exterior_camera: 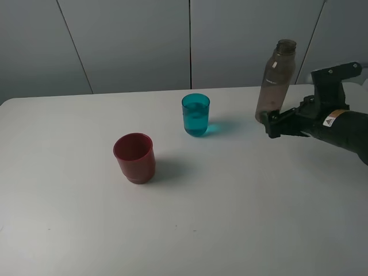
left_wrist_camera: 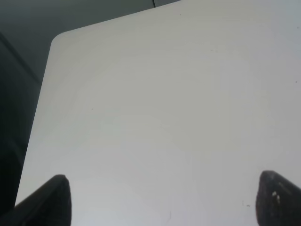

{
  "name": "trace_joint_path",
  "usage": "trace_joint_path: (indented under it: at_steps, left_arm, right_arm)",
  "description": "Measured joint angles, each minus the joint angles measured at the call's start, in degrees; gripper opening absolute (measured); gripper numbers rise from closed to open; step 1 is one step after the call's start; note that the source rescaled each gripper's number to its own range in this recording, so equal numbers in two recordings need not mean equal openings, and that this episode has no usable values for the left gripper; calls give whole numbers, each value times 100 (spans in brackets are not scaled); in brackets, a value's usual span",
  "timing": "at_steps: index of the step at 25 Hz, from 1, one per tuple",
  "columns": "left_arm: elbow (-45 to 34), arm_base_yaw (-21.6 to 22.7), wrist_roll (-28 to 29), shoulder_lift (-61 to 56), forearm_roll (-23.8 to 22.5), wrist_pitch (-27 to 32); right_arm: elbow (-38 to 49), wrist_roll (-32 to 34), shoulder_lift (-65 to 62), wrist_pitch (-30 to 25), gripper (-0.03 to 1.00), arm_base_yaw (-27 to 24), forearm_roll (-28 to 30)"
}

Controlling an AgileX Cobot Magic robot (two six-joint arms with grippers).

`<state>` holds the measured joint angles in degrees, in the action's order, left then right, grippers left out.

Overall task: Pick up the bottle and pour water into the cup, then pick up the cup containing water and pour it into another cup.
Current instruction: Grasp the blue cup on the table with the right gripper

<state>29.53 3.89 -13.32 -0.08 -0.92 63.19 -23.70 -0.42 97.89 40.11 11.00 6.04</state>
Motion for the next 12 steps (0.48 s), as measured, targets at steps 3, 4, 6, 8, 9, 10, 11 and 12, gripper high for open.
trace_joint_path:
  at_steps: [3, 4, 6, 8, 9, 10, 11, 12]
  left_arm:
    - [0, 0, 0, 0, 0, 0]
    - [0, 0, 0, 0, 0, 0]
    - [0, 0, -11, 0, 0, 0]
    - [0, 0, -11, 0, 0, 0]
    - [0, 0, -11, 0, 0, 0]
    - [0, 0, -11, 0, 0, 0]
    - [0, 0, -11, 0, 0, 0]
    - [0, 0, -11, 0, 0, 0]
  right_arm:
    - [126, 307, -186, -47, 100, 323, 552]
    - [137, 411, -194, -47, 100, 408, 706]
    - [160, 549, -194, -10, 100, 507, 990]
    - [160, 597, -170, 82, 100, 626, 1083]
    - [146, 611, -106, 121, 100, 701, 1116]
    - [122, 622, -44, 126, 100, 756, 1126]
    - [64, 641, 48, 137, 100, 820, 1126]
    - [4, 644, 133, 135, 100, 871, 1116]
